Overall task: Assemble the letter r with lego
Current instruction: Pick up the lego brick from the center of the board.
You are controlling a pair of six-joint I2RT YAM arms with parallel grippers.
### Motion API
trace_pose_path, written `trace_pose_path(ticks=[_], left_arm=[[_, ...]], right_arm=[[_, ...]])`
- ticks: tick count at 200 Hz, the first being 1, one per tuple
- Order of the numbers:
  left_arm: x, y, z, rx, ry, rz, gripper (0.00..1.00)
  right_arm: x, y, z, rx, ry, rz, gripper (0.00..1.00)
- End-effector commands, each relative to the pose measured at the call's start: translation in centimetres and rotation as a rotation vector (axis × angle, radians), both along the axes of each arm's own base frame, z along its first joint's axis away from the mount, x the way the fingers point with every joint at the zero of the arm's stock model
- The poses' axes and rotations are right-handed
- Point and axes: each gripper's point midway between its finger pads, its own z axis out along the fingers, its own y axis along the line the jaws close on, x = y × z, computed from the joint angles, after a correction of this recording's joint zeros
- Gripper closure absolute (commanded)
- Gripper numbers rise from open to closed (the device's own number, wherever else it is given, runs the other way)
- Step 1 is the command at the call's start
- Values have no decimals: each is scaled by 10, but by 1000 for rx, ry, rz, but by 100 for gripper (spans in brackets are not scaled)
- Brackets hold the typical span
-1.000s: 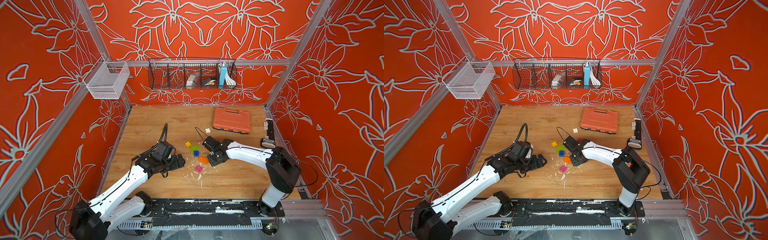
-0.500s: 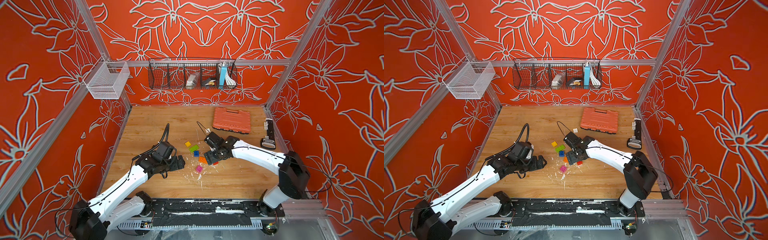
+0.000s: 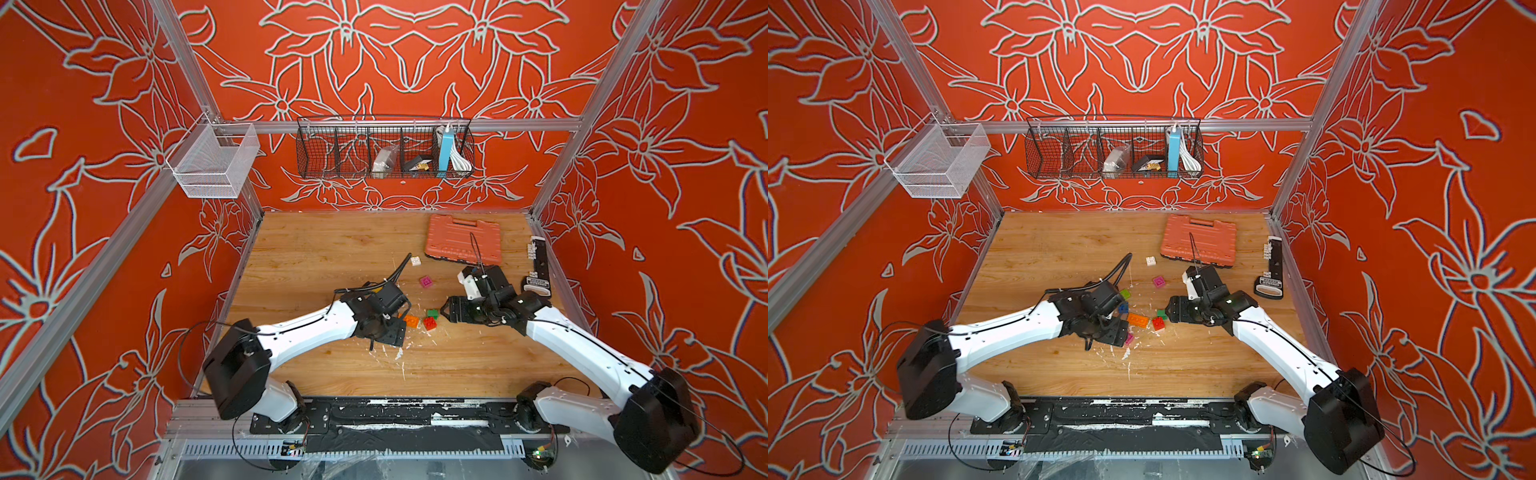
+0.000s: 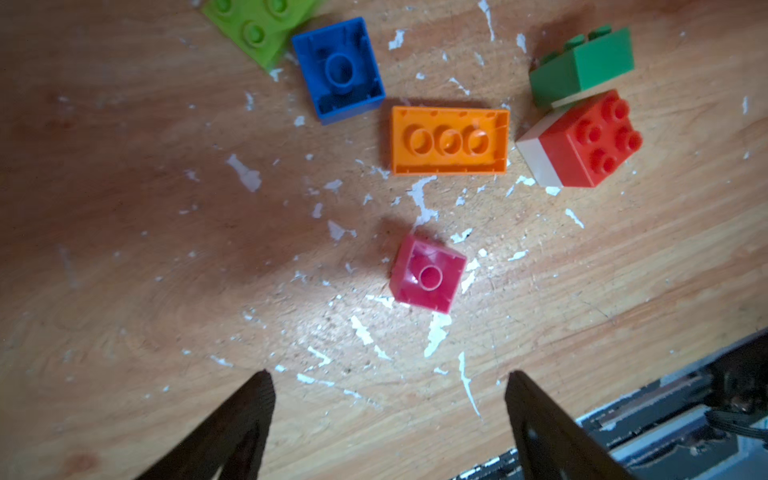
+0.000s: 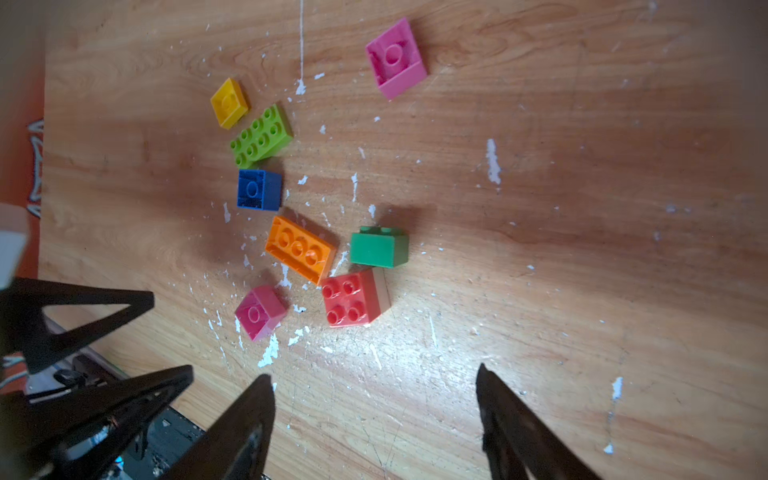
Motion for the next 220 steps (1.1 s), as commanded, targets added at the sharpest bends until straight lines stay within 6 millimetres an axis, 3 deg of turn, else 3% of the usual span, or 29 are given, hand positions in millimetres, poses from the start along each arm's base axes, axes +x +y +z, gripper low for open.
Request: trace_pose_path(ticks=[1,56,124,172,220], left_arm=[[6,-8,-8,75,-18,-54,13],[10,-17,-33,184,12,-99,24],[11,-25,-47,197,43,-119,42],[13,-28,-53,211,51,-127,52],[16,-32,-48,193,42,-123,72]], right_arm=[[-3,-4,2,63,19,-36,22],[-8,-10,0,69,24,-40,24],[-9,-13,0,67,22,-37,26],[-12,-14,2,67,19,-30,27],[-13,-16,8,63,-13,-25,26]])
